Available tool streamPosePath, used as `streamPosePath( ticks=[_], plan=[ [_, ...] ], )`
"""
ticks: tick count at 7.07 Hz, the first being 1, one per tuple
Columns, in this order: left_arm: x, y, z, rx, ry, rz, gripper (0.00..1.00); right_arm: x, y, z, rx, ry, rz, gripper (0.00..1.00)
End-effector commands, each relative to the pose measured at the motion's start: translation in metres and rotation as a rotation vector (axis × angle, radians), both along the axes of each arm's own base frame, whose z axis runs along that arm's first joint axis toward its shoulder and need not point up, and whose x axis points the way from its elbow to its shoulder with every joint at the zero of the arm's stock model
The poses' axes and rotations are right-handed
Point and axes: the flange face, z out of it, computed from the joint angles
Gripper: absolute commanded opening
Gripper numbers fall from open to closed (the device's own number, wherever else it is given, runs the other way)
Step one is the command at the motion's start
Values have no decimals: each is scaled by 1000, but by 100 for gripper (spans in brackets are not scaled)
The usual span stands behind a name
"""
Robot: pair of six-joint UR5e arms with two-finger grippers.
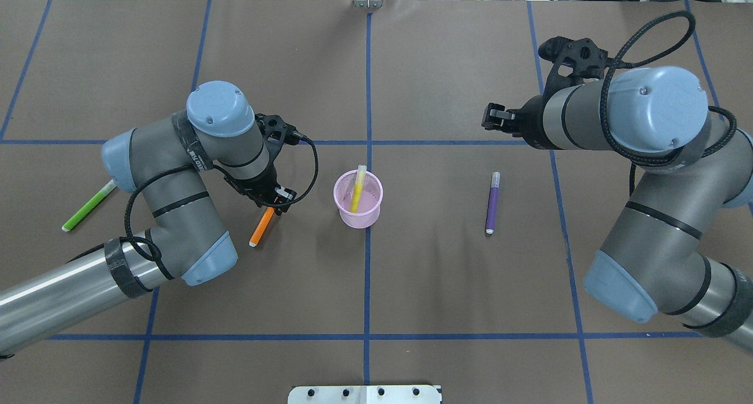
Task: Collect pens into pen holder
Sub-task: 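Grasp the orange pen with the left gripper while the right arm withdraws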
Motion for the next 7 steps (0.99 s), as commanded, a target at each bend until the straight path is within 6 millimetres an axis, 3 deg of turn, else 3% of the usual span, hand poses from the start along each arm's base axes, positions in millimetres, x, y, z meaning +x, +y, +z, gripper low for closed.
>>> streamPosePath(
  ticks=[1,7],
  plan=[
    [0,0,1,-3,-4,1,43,1,-1,0,-1,0,0,55],
    [2,-1,5,-8,-11,1,40,1,-1,2,-3,2,-2,55]
  ],
)
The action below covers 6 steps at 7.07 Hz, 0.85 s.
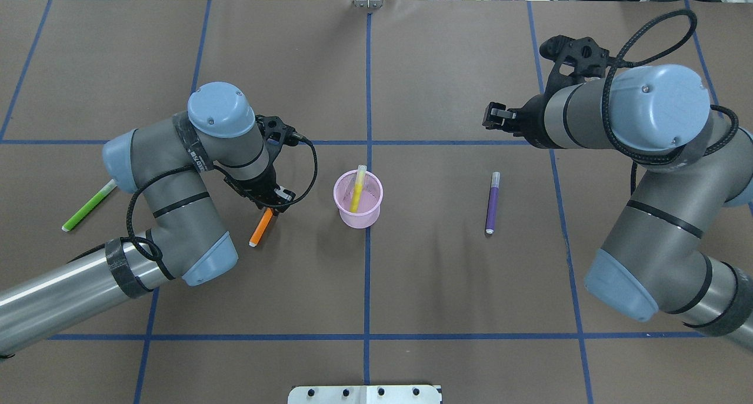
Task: Collect pens into pen holder
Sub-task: 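Lift the orange pen and carry it over the pink cup with the left gripper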
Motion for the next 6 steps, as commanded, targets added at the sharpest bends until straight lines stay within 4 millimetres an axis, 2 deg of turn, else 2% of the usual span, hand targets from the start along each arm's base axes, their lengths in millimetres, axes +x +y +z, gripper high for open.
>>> streamPosePath(
  ticks=[1,3,4,6],
  plan=[
    [0,0,1,-1,-1,0,40,1,-1,-1,0,-1,2,55],
    [1,0,2,-3,-3,0,38,1,-1,0,0,0,3,55],
    [1,-1,2,-3,-3,0,30,2,-2,-1,-1,0,5,55],
    [1,0,1,-7,-4,1,0,2,-3,-3,2,-4,7,55]
  ],
)
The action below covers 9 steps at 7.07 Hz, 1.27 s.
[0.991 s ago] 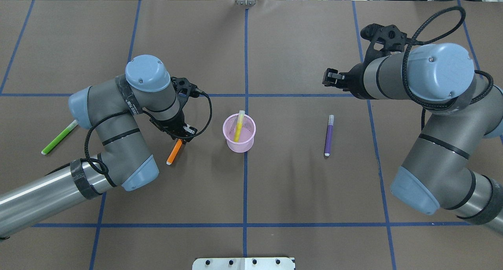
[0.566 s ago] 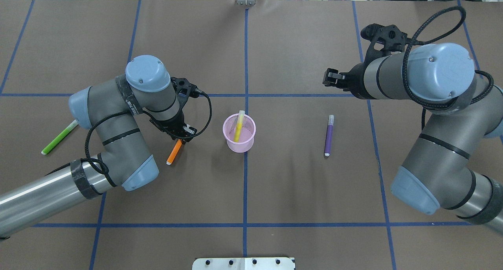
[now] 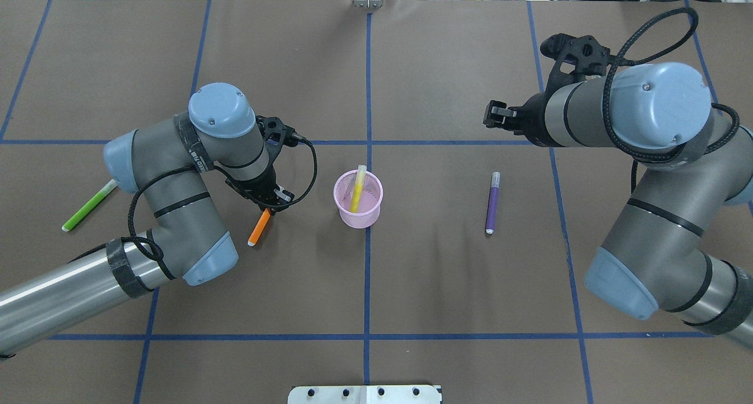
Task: Collect pens into pen holder
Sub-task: 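Lift the orange pen and carry it over the pink cup with the left gripper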
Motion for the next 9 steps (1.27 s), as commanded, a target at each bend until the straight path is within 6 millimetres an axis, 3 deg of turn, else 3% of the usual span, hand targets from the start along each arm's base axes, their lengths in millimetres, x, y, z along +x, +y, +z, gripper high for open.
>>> streamPosePath(
  ticks=[1,3,5,6,7,9],
  plan=[
    [-4,2,-12,-3,4,2,0,3,-2,-2,1,-4,5,55],
    [-56,4,-80,28,110,-25,0,24,-12,9,-18,-1,-19,55],
    [-94,16,-133,116,183,-127,0,30,-13,21,-14,28,-34,55],
    [-102,22,-150,202,190,-186,0,29,-13,24,-17,32,-36,55],
    [-96,31,-174,258,264,-205,0,28,-13,24,-19,33,-36,55],
    [-95,35,-187,249,436,-301,0,26,-14,30,-28,41,-39,55]
  ],
)
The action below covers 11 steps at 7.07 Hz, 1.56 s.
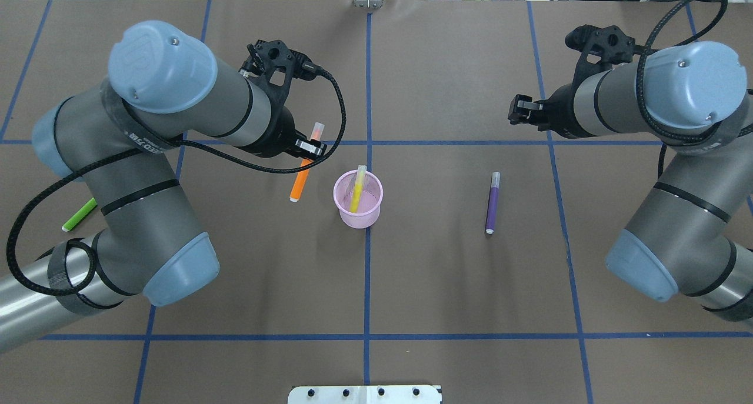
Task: Collect pens into pen holder
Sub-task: 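Lift the orange pen and carry it over the pink cup with the left gripper, then drop the orange pen into the cup while the right gripper approaches the purple pen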
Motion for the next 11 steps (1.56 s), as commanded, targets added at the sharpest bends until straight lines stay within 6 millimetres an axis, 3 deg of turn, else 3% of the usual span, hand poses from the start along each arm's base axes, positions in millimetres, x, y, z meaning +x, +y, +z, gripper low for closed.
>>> streamPosePath(
  ticks=[1,4,6,7,8,11],
  plan=[
    [13,10,-11,48,91,-115,0,-2,-2,5,-8,8,-2,55],
    [38,31,-13,135,56,-165,0,-3,-5,8,-15,14,2,55],
    [82,85,-21,313,16,-298,0,-6,-7,14,-30,19,0,58],
    [87,89,-19,320,32,-302,0,-7,-8,16,-36,20,-6,64],
    [90,87,-16,320,22,-301,0,-8,-9,18,-44,21,-4,98],
    [97,81,-12,335,12,-324,0,-5,-13,22,-69,12,-17,99]
  ],
)
